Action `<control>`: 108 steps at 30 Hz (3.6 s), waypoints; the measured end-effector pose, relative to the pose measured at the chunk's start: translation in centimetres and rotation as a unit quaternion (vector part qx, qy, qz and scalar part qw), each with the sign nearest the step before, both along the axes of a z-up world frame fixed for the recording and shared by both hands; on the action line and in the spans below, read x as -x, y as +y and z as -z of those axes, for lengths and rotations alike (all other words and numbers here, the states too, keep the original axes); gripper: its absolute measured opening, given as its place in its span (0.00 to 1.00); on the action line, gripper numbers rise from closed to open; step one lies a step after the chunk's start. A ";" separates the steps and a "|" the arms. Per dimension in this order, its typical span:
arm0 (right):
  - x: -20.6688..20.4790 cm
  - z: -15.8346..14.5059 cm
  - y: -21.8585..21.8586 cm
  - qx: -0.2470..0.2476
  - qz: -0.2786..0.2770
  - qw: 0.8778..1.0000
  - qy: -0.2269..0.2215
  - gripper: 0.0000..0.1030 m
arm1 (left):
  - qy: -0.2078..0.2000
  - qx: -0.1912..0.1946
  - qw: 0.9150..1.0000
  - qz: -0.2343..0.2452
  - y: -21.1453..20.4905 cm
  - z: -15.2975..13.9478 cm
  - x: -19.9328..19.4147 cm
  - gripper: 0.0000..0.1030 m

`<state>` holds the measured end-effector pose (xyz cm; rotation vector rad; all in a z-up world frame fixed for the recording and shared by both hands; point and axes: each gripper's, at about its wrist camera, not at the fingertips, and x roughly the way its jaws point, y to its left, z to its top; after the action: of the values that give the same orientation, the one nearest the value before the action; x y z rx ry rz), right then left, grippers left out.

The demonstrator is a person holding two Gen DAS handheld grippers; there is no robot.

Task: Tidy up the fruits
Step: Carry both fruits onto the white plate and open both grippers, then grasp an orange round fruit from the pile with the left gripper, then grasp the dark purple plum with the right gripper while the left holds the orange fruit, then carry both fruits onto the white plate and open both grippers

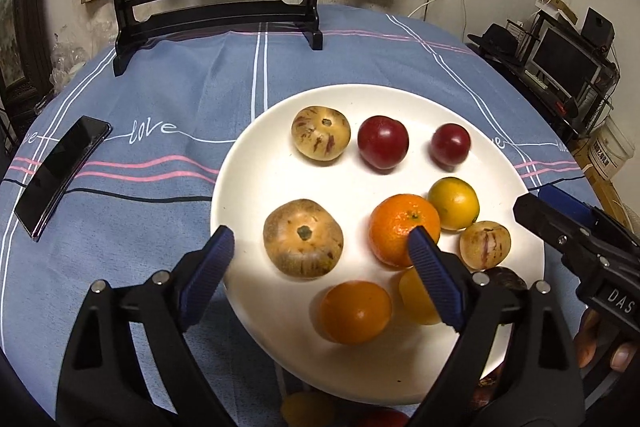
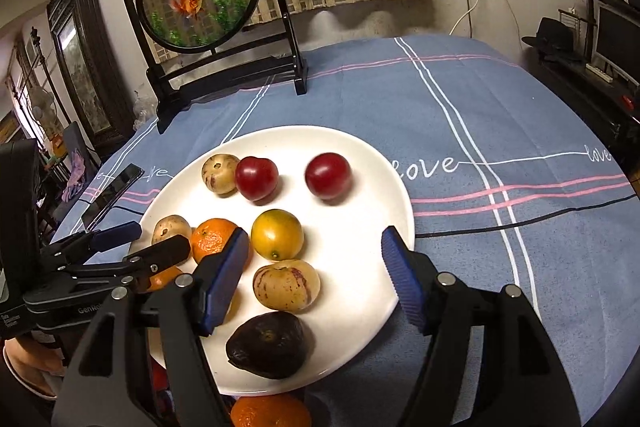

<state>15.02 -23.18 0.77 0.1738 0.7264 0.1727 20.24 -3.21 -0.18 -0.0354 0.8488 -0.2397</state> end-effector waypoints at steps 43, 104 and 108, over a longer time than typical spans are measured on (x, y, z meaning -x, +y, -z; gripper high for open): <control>12.0 -1.5 -3.2 -0.037 -0.017 0.999 -0.003 0.67 | -0.027 -0.010 0.998 0.051 1.0 -0.8 17.9 0.97; 13.6 -2.2 0.7 0.052 -0.093 0.994 0.006 0.30 | -0.027 -0.021 0.994 0.101 -0.7 -2.3 17.1 0.37; 12.9 -3.6 1.5 0.054 -0.102 0.993 -0.015 0.30 | -0.052 -0.025 0.994 0.097 -0.9 -4.2 15.5 0.37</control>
<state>2.13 -21.73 4.35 -0.0071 0.7216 0.3298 4.75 -4.15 4.03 0.1067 0.7542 -0.3989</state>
